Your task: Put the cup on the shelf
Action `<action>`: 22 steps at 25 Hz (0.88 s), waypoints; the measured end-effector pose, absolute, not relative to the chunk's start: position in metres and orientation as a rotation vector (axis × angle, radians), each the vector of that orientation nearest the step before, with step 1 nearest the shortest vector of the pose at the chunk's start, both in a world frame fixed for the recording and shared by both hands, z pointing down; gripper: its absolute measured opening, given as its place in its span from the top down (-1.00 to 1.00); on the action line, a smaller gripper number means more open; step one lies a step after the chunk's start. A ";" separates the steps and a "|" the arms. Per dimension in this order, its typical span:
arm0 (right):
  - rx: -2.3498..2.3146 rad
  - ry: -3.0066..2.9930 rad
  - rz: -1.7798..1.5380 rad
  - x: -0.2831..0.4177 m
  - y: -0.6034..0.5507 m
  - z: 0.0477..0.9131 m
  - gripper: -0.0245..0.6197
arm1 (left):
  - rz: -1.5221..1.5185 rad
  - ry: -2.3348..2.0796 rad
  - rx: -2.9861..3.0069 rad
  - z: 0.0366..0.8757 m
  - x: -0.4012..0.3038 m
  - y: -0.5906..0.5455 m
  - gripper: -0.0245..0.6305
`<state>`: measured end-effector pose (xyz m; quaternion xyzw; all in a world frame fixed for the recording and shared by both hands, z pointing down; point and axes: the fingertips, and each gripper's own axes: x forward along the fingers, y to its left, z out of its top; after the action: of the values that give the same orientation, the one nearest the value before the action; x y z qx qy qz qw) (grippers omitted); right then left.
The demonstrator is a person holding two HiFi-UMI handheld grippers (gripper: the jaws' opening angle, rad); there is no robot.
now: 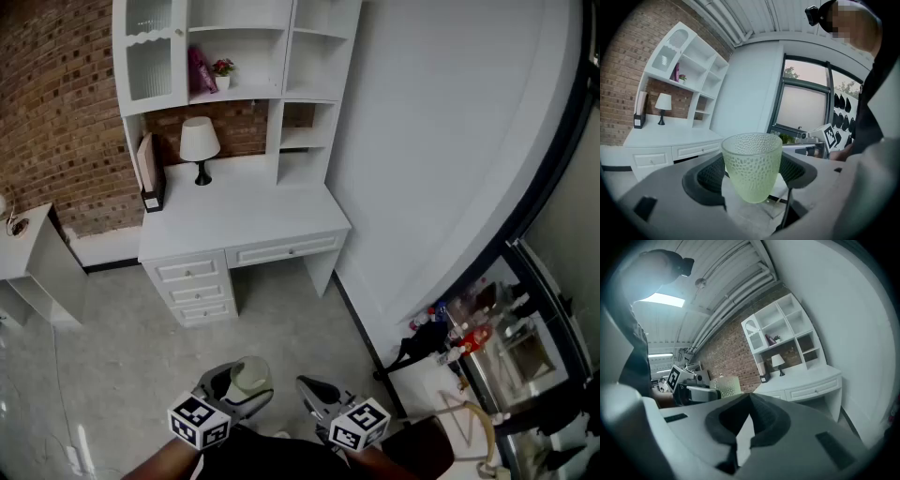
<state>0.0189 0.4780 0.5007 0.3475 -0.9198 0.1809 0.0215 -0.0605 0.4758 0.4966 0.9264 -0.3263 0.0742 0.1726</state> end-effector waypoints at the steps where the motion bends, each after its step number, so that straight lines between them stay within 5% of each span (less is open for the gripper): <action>1: 1.075 -2.852 0.559 0.019 0.479 0.501 0.91 | 0.213 -0.929 2.630 0.496 -0.060 0.476 -0.16; 22: 1.055 -2.858 0.567 0.016 0.490 0.503 0.91 | 0.205 -0.956 2.622 0.498 -0.062 0.487 -0.16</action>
<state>0.0160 0.4901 0.5030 0.3404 -0.9221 0.1828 0.0215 -0.0620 0.4867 0.4980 0.9232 -0.3367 0.0722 0.1708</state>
